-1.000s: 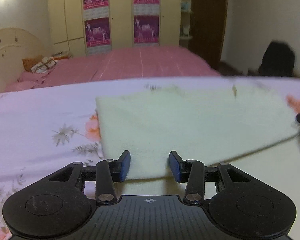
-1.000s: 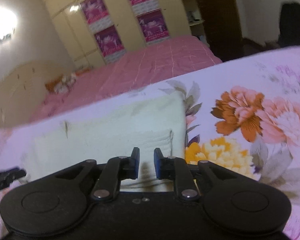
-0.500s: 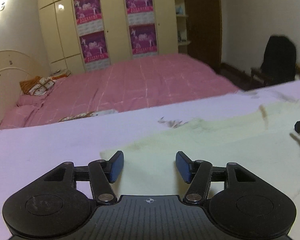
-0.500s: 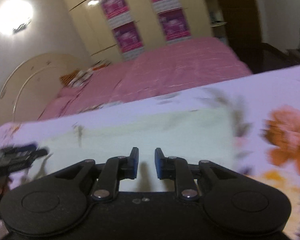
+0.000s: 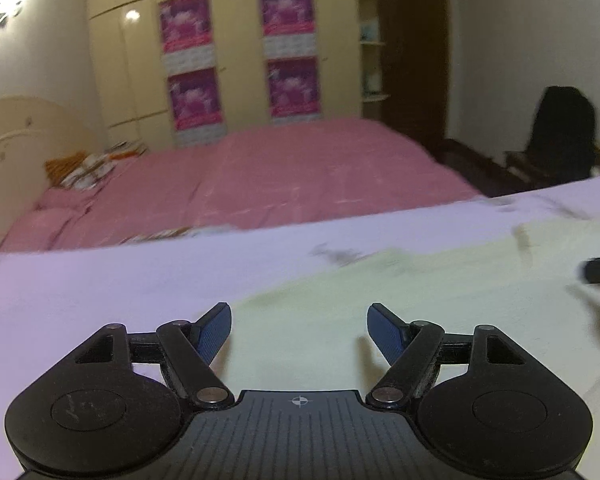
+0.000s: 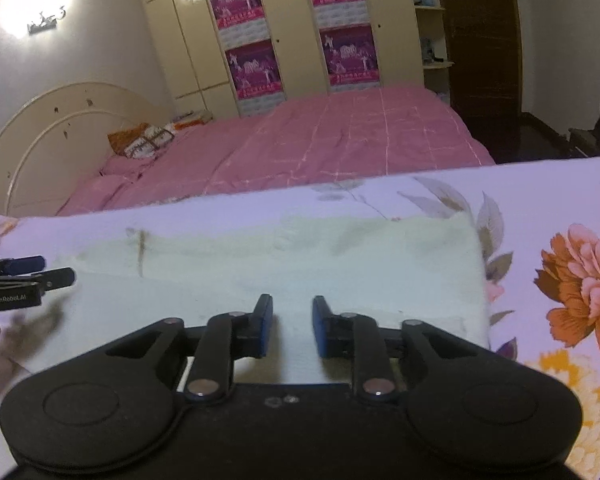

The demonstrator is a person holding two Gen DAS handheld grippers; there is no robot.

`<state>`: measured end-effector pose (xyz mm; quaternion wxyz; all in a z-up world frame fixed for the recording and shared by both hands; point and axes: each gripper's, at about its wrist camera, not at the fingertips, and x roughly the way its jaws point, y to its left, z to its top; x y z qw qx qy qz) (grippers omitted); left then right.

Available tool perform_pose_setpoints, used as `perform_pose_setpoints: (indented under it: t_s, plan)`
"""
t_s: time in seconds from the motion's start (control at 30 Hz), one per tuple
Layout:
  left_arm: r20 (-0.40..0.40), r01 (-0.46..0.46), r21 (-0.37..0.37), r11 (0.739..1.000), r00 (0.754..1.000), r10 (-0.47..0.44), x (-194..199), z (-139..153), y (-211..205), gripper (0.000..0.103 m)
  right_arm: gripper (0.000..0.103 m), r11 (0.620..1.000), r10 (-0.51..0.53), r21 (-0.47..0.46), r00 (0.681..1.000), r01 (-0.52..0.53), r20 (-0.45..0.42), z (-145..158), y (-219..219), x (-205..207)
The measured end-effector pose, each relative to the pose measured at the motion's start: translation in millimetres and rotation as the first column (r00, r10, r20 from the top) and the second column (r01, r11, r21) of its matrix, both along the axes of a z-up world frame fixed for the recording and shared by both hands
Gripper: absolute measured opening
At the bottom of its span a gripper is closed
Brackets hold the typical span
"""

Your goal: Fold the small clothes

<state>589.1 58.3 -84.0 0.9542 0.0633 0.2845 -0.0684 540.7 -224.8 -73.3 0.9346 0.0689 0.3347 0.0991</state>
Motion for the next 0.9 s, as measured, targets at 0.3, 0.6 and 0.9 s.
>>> perform_pose_setpoints:
  t_s: [0.3,0.6,0.9]
  plan:
    - [-0.025,0.119,0.001,0.993,0.993,-0.119,-23,-6,-69,0.075,0.025,0.998,0.056,0.02,0.998,-0.056,-0.013,3,25,-2]
    - [-0.064,0.07,-0.002,0.998,0.995,-0.07,-46,-17,-51,0.075,0.026,0.999,-0.034,-0.021,0.999,0.034,-0.031,-5,-14,-25]
    - [-0.077,-0.016,-0.026,1.0,0.997,0.014,-77,-23,-6,0.075,0.025,0.994,-0.1,-0.053,0.994,0.098,-0.033,-3,-62,-51]
